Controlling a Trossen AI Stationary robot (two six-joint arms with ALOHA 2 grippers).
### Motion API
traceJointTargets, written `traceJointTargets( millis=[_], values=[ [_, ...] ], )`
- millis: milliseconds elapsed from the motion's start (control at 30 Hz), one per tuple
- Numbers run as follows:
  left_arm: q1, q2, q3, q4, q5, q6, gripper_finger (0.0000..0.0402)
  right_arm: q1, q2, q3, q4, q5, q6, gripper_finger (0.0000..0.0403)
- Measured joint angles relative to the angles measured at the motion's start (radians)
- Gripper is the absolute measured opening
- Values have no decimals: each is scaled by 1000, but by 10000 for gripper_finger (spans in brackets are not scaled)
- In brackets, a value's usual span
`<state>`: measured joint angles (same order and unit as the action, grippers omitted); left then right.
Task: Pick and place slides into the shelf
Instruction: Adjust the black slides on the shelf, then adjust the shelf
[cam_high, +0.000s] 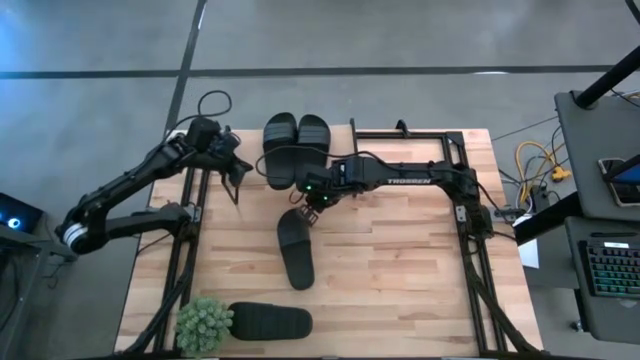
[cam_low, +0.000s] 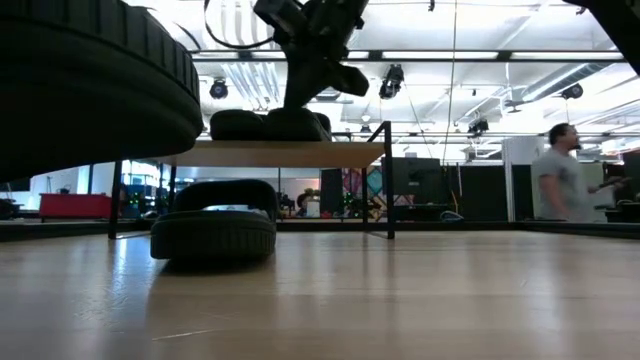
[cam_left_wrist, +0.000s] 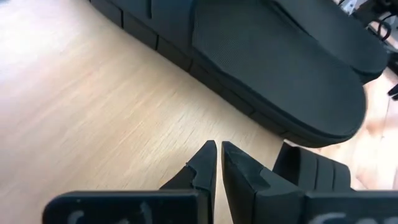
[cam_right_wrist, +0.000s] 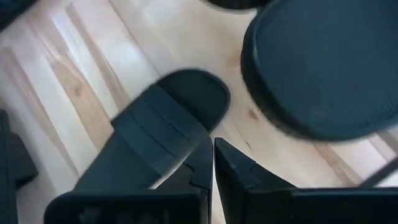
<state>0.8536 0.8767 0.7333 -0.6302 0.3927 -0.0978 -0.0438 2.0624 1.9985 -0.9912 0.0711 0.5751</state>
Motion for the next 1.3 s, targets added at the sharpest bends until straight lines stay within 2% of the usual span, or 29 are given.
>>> traceJointTargets(
  millis=[533, 867, 1167, 1300],
  values=[
    [0, 5, -4, 27, -5, 0, 10, -62, 0, -29, 6, 63, -36, 8],
    [-3, -3, -2, 38, 0, 3, 10, -55, -10, -28, 0, 26, -53, 8],
    [-37, -130, 7, 151, 135, 22, 10, -4, -63, -26, 6, 22, -130, 8],
    [-81, -213, 2, 192, 159, -70, 10, 11, -92, -26, 9, 30, -130, 8]
  ],
)
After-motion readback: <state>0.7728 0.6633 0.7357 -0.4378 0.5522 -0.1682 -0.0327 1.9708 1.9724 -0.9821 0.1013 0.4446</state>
